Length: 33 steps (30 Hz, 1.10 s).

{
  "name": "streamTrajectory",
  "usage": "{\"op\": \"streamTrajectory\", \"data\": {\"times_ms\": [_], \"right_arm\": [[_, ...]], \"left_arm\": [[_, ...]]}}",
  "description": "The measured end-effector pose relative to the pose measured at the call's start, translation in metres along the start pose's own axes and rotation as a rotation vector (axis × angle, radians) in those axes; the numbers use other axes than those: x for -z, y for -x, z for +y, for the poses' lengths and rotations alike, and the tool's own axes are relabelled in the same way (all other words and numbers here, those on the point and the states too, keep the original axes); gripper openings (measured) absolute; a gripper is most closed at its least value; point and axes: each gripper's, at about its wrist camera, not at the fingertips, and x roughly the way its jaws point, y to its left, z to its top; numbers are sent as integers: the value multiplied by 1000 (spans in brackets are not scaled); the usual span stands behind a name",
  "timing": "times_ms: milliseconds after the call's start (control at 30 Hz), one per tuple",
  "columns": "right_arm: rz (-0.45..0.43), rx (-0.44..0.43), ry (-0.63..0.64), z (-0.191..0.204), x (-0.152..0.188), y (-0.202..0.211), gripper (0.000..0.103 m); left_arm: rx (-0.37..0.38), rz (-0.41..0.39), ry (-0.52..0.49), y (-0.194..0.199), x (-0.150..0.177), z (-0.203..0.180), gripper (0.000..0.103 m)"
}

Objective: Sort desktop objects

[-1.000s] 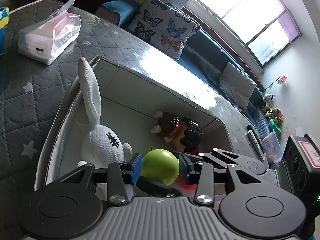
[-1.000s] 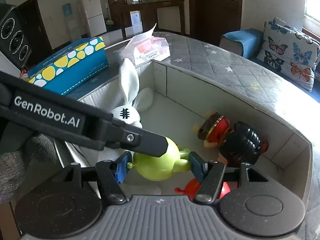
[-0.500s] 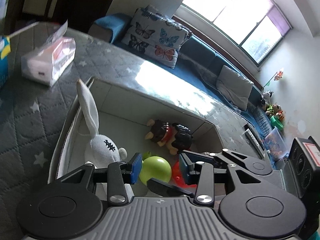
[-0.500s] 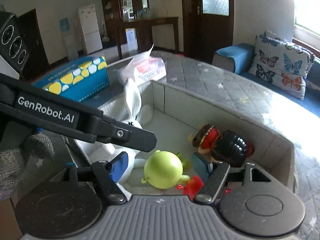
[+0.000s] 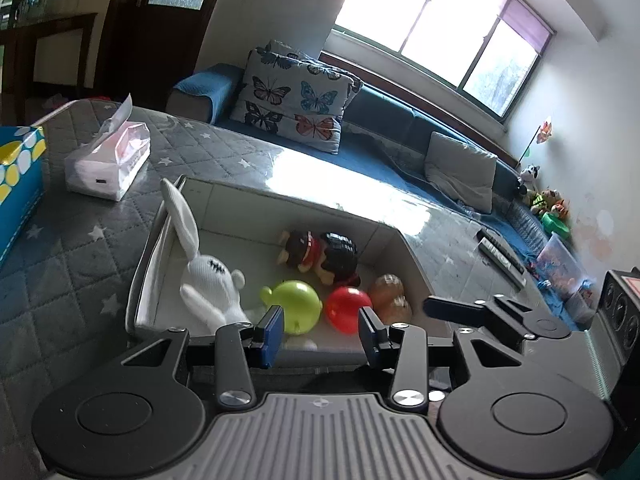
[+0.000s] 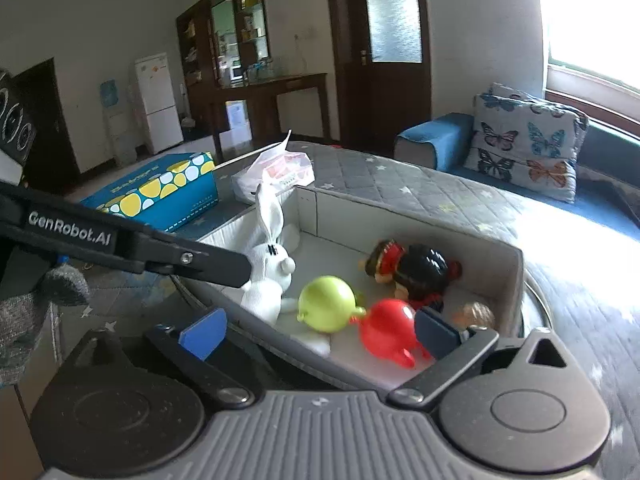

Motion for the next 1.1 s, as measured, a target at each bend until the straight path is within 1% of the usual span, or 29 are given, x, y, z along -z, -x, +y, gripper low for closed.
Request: {"op": "streamTrajectory", "data": {"times_ms": [167, 300, 400, 467, 567, 633, 767, 867, 1000, 1100], "right_arm": [[-7, 20, -55, -1, 17, 17, 103], [-19, 47, -98, -3, 32, 28, 103], [-21, 47, -120, -4, 42, 34, 103], [-24, 64, -119, -1, 50, 39, 103], [-26, 85, -114, 2, 60, 44, 103], [-23, 85, -122, 3, 65, 46, 103], [-13, 88, -141, 5, 77, 49, 103], [-10, 90, -142, 9, 85, 51, 103], [-9, 120, -126, 17, 94, 52, 103], [-13, 131, -125, 20, 97, 53, 103]], "left_arm": [[-10, 4, -29, 9, 24, -12, 43], [-49, -6, -57, 12, 40, -21, 43], [-94, -29, -92, 14, 52, -28, 43], [-121, -44, -109, 15, 59, -32, 43], [-136, -51, -117, 16, 70, -36, 43], [-150, -54, -126, 16, 76, -38, 43], [-208, -75, -165, 17, 88, -43, 43], [-237, -69, -178, 17, 94, -45, 43], [-300, -61, -207, 16, 103, -47, 43], [-322, -40, -216, 14, 109, -46, 43]]}}
